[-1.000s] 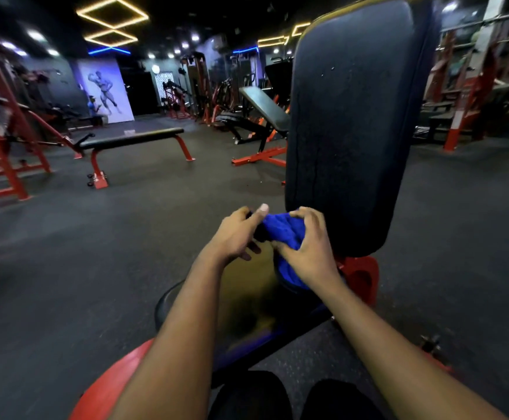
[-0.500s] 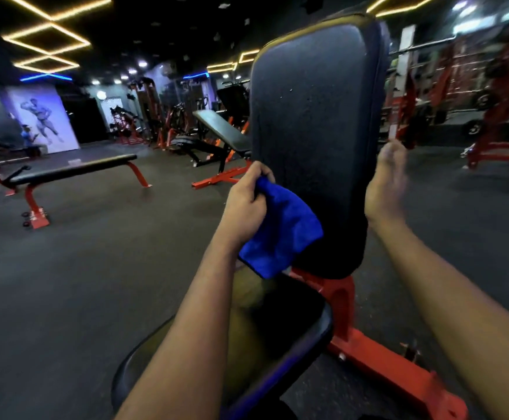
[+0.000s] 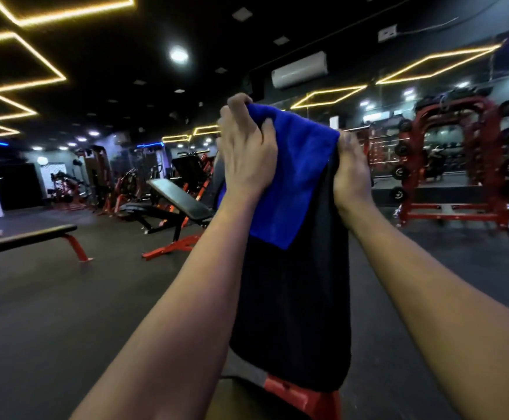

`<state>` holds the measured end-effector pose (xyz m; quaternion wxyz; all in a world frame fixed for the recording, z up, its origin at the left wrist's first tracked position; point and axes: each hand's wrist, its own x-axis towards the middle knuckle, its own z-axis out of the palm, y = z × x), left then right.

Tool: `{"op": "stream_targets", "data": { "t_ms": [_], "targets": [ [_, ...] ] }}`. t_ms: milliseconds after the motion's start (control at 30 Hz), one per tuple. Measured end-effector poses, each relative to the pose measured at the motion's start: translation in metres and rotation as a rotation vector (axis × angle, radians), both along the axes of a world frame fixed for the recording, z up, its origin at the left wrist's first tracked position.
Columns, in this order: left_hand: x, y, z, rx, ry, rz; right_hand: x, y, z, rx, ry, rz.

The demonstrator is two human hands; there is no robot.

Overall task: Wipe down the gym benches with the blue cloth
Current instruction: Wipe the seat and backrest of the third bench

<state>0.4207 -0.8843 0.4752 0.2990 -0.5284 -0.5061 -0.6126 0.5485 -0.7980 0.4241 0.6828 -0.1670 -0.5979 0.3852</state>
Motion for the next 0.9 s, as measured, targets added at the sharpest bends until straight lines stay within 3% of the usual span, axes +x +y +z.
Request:
{"op": "stream_targets", "data": {
  "t_ms": [67, 133, 200, 367, 567, 800, 900],
  "targets": [
    [0.005, 0.019, -0.005, -0.01, 0.009, 0.277, -0.001, 0.003, 0.001, -0.002, 0.009, 0.028],
    [0.01, 0.025, -0.012, 0.033, 0.029, 0.357, -0.002, 0.008, 0.001, 0.033, 0.058, 0.054],
    [0.019, 0.025, -0.021, 0.069, 0.047, 0.282, -0.003, 0.017, -0.001, 0.046, 0.125, 0.08],
    [0.05, 0.031, -0.046, -0.2, 0.153, 0.207, -0.002, 0.02, -0.002, 0.045, 0.254, 0.291],
    [0.055, 0.045, -0.019, -0.195, -0.213, 0.234, 0.001, 0.018, -0.004, -0.035, 0.261, 0.373],
    [0.052, 0.032, -0.047, -0.215, 0.005, 0.167, 0.008, 0.012, -0.004, -0.049, 0.252, 0.388],
    [0.038, 0.04, -0.02, -0.22, -0.219, 0.166, 0.006, 0.014, -0.005, -0.039, 0.237, 0.342]
  ]
}}
